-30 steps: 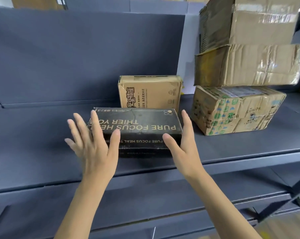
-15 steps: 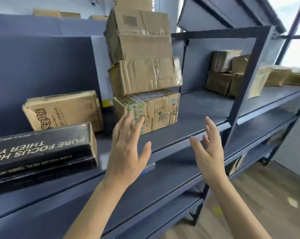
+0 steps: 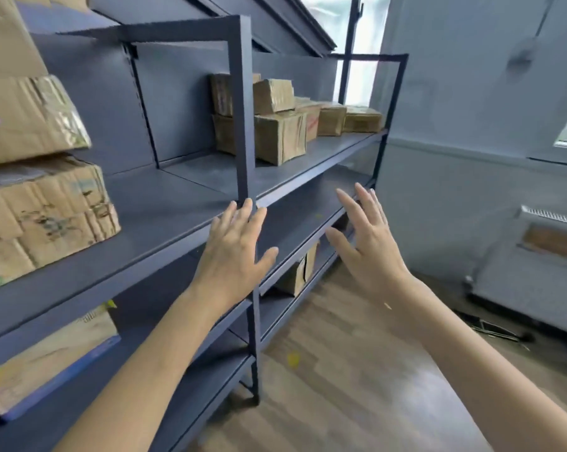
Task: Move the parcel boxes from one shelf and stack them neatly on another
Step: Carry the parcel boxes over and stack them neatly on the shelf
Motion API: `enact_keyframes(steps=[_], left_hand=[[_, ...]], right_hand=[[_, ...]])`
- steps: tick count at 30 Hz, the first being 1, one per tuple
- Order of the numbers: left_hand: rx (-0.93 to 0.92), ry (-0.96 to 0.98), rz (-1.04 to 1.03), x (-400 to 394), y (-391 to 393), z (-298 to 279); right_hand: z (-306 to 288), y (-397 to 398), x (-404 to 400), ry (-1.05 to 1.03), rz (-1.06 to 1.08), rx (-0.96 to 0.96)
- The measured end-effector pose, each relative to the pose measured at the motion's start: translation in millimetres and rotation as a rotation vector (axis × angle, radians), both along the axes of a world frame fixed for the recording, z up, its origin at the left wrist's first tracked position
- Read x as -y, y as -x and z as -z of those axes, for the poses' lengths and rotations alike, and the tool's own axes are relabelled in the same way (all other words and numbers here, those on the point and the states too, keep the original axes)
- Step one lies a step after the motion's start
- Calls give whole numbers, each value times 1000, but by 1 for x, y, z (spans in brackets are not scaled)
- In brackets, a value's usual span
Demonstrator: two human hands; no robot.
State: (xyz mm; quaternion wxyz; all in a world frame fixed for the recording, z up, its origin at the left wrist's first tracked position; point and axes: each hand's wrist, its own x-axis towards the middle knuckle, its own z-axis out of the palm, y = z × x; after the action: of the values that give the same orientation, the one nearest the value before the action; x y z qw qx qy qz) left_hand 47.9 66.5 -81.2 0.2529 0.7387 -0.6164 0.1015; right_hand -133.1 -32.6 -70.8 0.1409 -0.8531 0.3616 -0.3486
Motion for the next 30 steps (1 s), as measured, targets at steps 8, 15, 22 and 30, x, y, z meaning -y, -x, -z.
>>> enact_keyframes(steps=[8,15,22,30], left_hand=[[53,-103,80,125,28,-9],[48,-70,92,258,20,-19],[-99,-20,26,381,-33,-25],[-127,-117,110,496,-48,-25]], right_hand=[[9,51,102,42,142,-243],[6,53,219,89,214,-390],[-30,-1,356,94,202,-478],[-36,-42,465,48,189,-405]])
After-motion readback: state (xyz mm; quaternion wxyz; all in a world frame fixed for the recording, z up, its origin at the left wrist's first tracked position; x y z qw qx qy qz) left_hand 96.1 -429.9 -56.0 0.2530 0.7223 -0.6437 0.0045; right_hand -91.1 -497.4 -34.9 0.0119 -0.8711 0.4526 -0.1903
